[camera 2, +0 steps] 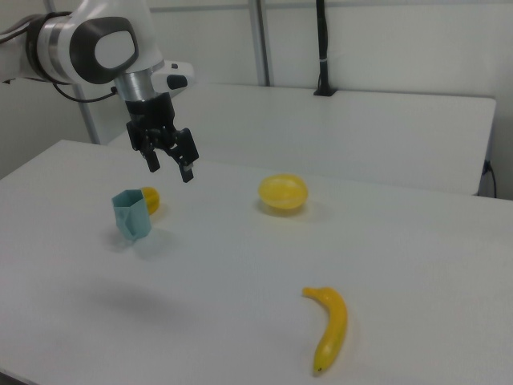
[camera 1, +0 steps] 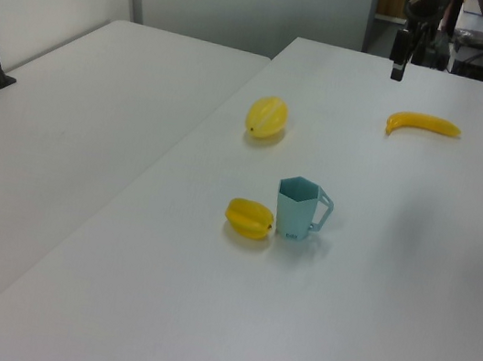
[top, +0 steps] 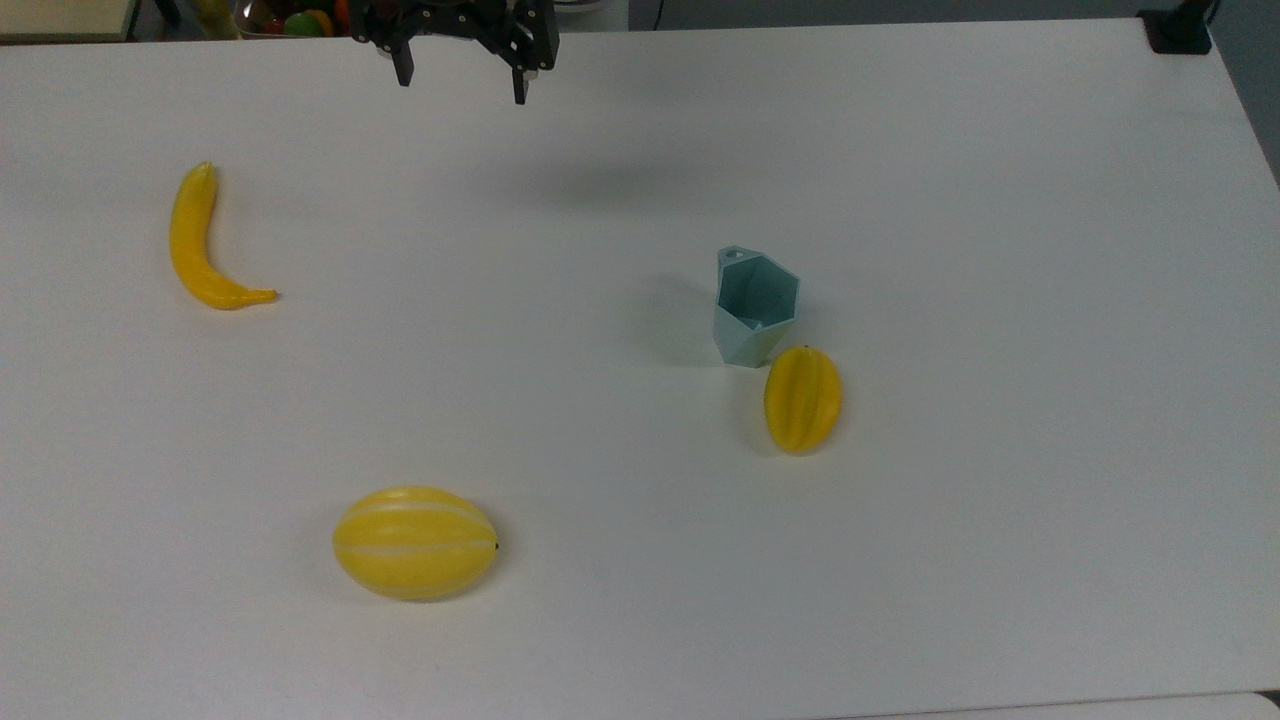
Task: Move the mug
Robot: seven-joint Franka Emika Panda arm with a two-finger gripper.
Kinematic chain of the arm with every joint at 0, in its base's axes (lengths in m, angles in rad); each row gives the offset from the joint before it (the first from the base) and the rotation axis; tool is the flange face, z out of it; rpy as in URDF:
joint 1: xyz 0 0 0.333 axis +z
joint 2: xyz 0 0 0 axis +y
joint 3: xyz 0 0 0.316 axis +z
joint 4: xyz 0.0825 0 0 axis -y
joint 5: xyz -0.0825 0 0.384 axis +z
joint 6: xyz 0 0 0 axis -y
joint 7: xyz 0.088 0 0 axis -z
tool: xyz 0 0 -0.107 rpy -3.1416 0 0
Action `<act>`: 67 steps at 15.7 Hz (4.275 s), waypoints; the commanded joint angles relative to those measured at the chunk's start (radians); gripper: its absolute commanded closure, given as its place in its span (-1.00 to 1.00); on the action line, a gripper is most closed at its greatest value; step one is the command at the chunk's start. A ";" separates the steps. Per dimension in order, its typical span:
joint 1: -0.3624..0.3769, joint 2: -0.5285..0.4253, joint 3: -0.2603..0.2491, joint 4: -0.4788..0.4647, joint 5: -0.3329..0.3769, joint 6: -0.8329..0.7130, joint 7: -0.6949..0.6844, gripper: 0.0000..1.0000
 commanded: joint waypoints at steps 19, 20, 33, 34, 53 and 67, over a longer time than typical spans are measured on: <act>0.308 0.081 0.007 -0.161 0.001 0.283 -0.051 -1.00; 0.324 0.090 0.007 -0.184 -0.007 0.319 -0.051 -1.00; 0.374 0.244 0.009 -0.213 -0.047 0.528 -0.039 -0.02; 0.376 0.247 0.009 -0.213 -0.053 0.526 -0.037 0.09; 0.193 -0.038 0.007 -0.481 -0.067 0.413 0.055 0.91; 0.137 -0.106 0.007 -0.497 -0.079 0.281 0.035 -1.00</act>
